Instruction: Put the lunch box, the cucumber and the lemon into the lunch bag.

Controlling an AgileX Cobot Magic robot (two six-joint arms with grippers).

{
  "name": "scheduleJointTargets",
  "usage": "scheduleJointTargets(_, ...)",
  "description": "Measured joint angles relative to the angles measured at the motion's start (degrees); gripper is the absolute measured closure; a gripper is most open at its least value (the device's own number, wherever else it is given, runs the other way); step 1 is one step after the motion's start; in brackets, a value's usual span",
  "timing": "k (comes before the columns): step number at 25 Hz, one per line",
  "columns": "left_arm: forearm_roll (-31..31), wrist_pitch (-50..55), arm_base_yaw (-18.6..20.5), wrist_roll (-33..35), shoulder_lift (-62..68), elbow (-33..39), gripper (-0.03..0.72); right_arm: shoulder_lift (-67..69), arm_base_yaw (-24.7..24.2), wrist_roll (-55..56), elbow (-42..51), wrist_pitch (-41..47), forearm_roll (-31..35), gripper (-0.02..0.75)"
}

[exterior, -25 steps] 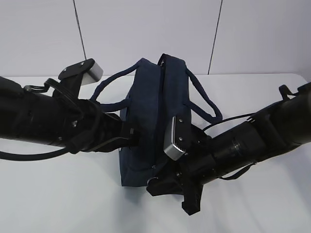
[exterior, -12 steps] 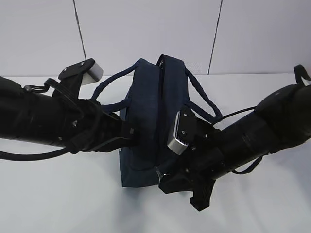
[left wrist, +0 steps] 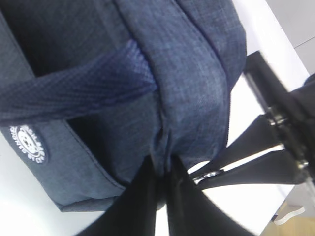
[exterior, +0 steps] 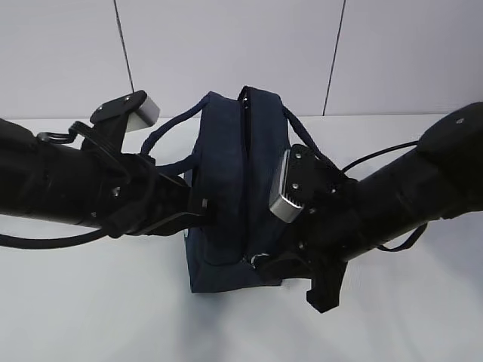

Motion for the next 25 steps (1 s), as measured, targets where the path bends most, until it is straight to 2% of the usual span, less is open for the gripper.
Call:
scheduleJointTargets(12,0.0,0.0,0.0,0.0,0.0,0.0,0.684,-4.6,0.0,3.8,0.0,0.1,-4.7,0.751)
scheduleJointTargets(25,-0.1,-1.1,0.0,0.0,0.0,0.0,0.685,-5.9,0.0,4.0,-0.8,1.5,-2.6,0.751)
